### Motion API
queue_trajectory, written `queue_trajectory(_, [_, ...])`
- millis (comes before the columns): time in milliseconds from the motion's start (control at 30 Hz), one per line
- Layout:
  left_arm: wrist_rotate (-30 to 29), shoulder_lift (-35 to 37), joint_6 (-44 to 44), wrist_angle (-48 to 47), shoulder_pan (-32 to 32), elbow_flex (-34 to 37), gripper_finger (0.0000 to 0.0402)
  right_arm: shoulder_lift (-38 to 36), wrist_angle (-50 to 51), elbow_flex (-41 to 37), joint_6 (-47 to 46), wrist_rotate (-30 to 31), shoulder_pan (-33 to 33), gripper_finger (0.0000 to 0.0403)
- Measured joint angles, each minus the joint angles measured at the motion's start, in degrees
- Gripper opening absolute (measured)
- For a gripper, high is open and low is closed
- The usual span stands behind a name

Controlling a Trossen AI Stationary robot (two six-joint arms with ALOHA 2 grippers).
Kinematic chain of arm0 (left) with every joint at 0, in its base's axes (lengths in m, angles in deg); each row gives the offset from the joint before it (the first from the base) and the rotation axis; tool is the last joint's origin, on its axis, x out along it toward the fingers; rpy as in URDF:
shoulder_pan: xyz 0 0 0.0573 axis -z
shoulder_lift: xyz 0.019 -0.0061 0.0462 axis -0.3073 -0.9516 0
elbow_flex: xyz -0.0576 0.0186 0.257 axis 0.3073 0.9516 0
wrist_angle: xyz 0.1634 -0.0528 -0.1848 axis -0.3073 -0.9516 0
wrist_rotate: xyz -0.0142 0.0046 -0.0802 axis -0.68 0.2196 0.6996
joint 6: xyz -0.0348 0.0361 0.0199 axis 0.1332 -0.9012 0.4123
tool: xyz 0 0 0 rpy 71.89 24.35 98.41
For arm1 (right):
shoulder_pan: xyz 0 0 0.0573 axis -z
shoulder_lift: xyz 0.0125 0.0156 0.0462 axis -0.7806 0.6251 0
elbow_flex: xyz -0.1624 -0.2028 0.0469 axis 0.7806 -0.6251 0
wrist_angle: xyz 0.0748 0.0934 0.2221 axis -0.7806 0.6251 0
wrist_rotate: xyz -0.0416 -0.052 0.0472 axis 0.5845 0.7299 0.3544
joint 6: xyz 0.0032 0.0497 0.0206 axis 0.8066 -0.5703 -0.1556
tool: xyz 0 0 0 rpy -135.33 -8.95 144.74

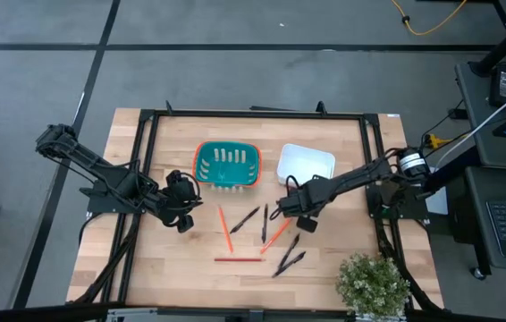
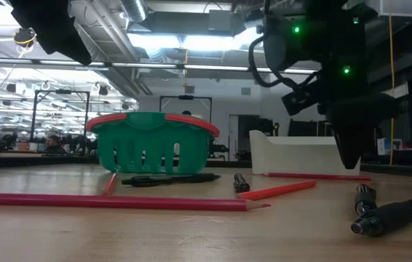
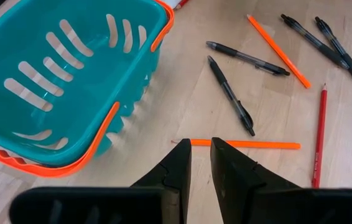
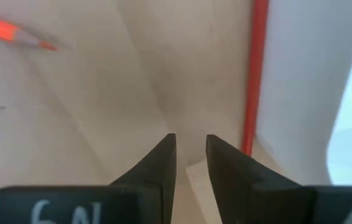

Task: Sort pens & pencils
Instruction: Put the top red pencil into the blue bin

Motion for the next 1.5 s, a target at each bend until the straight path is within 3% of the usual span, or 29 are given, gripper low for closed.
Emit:
queue_trajectory(1200, [-0.02, -0.02, 0.00, 0.00, 0.00, 0.00, 0.0056, 0.00, -1.07, -1.88, 6.06, 2.34, 5.89, 0.0090])
queue_trajectory(1500, [-0.02, -0.02, -0.01, -0.02, 0.00, 0.00, 0.0056, 0.00, -4.11, -1.86, 4.58, 1.49, 4.82, 0.0091])
